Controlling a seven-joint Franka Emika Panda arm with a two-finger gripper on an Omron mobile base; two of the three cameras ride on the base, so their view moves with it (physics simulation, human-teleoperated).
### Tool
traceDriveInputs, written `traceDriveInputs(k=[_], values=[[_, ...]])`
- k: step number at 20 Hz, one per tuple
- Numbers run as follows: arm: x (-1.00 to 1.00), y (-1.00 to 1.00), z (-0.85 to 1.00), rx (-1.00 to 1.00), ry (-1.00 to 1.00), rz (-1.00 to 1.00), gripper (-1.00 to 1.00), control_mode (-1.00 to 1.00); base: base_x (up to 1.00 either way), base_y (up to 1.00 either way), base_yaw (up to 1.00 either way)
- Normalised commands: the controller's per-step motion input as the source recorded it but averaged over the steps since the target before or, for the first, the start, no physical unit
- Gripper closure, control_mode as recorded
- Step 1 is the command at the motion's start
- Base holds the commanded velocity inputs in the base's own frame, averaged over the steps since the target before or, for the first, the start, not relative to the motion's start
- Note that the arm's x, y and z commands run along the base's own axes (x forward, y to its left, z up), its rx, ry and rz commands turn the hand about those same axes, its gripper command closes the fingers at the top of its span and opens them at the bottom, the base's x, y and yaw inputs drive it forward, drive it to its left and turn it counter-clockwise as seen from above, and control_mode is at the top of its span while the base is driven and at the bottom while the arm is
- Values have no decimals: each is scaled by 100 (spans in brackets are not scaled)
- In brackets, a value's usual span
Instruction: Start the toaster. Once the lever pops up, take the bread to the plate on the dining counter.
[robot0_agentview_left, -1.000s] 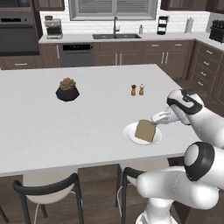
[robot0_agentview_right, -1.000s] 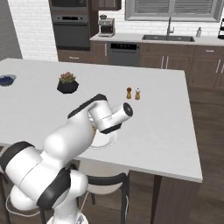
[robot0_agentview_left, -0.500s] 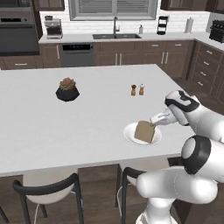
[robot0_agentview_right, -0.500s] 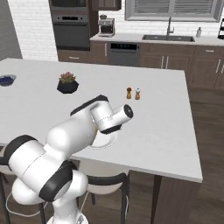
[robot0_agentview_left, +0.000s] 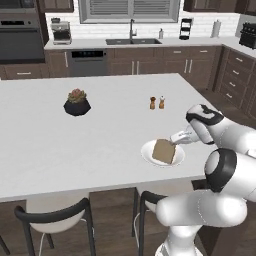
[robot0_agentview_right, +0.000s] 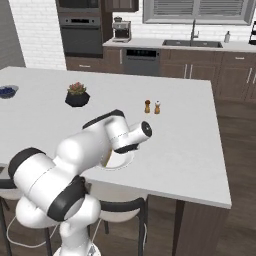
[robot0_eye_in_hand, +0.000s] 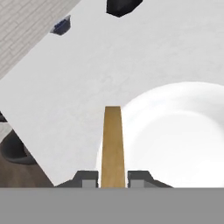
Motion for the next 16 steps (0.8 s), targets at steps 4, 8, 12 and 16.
traceDriveInputs(k=[4,8,12,16], values=[[33,0,-3,0,0,0,100,-100,0,0,0],[27,0,-7,0,0,0,100,-100,0,0,0],[17,0,-14,0,0,0,100,-100,0,0,0],[6,0,-16,0,0,0,100,-100,0,0,0]])
